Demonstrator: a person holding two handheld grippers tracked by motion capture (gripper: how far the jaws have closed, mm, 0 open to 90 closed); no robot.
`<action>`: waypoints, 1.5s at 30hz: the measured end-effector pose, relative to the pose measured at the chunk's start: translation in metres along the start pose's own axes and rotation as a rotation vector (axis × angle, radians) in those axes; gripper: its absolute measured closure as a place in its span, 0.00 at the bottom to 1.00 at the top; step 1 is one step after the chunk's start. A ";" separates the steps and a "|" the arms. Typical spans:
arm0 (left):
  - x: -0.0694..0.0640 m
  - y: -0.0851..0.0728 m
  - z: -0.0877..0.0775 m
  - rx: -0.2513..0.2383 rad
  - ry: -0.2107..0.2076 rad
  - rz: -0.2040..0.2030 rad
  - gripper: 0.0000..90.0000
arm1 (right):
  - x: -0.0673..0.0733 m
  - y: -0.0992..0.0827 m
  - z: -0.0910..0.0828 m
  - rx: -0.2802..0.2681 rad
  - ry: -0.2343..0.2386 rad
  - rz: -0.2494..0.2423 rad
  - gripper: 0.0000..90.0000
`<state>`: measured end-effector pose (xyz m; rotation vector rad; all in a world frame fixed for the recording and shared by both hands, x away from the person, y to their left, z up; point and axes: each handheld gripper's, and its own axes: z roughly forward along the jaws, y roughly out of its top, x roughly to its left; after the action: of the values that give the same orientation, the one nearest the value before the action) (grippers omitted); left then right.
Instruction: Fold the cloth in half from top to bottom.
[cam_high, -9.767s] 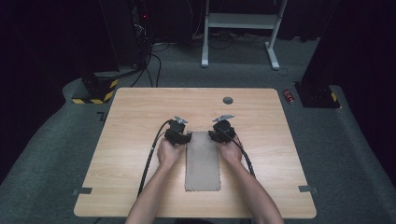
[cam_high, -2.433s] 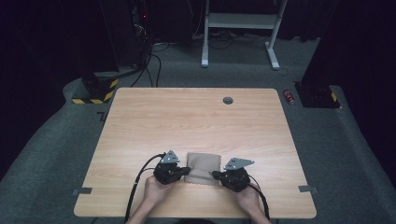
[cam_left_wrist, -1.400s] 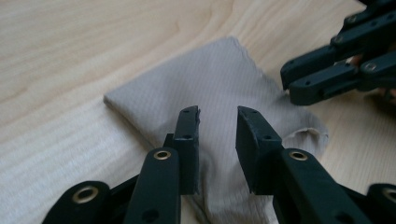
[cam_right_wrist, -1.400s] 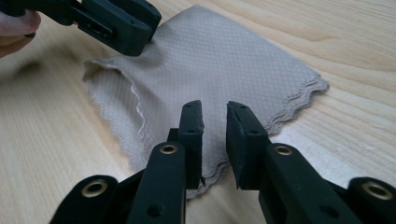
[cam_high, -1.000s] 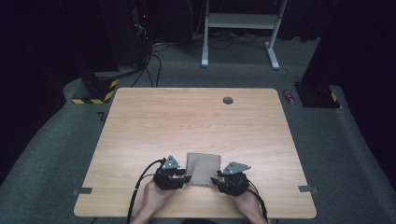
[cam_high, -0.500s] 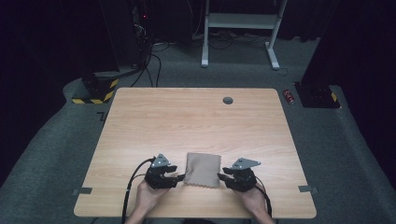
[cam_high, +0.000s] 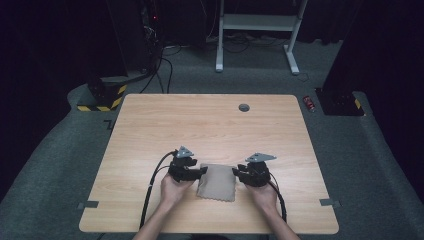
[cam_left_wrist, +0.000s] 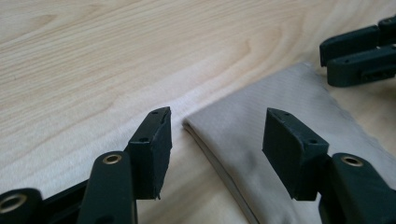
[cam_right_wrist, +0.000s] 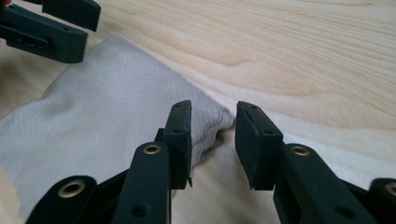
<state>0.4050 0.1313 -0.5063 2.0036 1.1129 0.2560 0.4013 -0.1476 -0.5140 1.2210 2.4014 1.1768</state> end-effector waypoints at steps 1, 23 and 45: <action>0.002 0.002 0.003 -0.003 0.014 -0.007 0.48 | -0.001 0.004 0.006 0.000 -0.012 0.006 0.74; 0.005 0.011 0.024 0.071 0.055 0.067 0.62 | -0.002 0.012 0.018 0.053 -0.039 -0.056 0.96; 0.008 0.019 0.014 0.051 -0.032 0.055 0.96 | 0.002 0.032 0.005 0.037 -0.051 -0.155 1.00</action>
<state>0.4287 0.1241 -0.5026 2.0783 1.0550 0.2248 0.4220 -0.1321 -0.4936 1.0406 2.4405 1.0480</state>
